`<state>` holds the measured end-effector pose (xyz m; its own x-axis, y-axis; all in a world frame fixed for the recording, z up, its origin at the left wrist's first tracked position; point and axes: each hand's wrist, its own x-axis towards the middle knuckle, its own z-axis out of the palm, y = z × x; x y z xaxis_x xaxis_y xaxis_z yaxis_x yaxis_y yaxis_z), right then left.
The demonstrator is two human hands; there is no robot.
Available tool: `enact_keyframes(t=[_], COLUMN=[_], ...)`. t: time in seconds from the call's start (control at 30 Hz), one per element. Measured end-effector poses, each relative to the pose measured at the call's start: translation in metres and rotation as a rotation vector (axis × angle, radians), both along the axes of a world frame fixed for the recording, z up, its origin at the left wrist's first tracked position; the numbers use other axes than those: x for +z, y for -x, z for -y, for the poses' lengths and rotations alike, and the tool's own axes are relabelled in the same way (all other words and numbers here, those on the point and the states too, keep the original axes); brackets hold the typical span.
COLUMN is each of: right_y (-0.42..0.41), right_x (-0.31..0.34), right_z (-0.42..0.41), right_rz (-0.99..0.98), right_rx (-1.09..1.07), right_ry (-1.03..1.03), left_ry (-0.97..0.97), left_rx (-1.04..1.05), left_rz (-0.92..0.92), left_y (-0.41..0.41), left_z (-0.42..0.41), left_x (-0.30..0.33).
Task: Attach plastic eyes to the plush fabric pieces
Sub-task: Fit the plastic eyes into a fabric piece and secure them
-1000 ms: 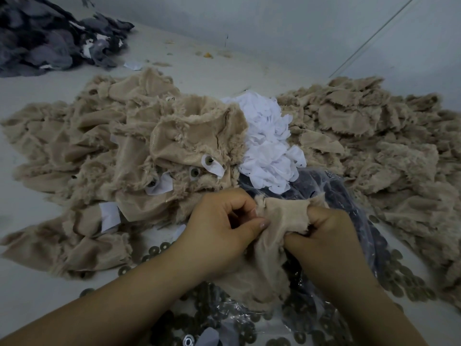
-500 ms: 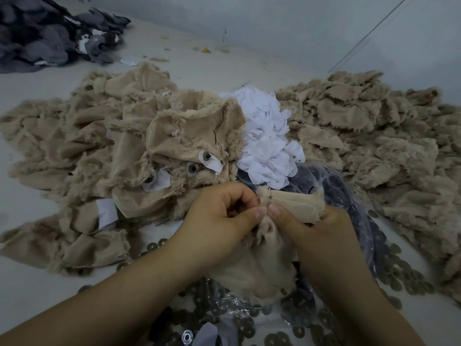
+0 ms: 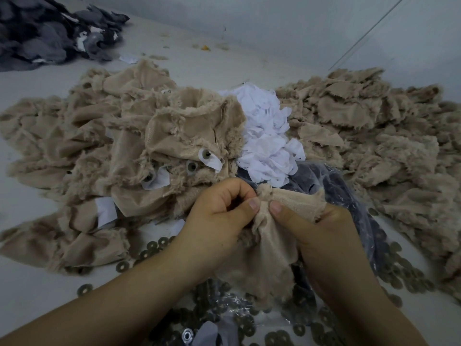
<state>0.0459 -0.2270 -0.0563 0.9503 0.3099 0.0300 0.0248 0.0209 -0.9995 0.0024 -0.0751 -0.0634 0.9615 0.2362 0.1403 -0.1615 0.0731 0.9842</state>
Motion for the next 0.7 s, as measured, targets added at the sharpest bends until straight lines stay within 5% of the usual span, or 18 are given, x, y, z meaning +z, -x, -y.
enact_keyframes(t=[0.23,0.53,0.7], right_y=[0.001,-0.001,0.004], right_x=[0.001,-0.006,-0.002], right_z=[0.000,0.000,-0.001], right_rz=[0.116,-0.060,0.059], right_rx=[0.007,0.041,-0.050], right_ry=[0.034,-0.091,-0.031], left_ry=[-0.092,-0.325,-0.477], left_rx=[0.036,0.043,0.080], left_rz=[0.016,0.055,0.083], left_y=[0.000,0.001,0.002], left_z=[0.000,-0.001,0.000], left_x=[-0.001,0.005,0.008])
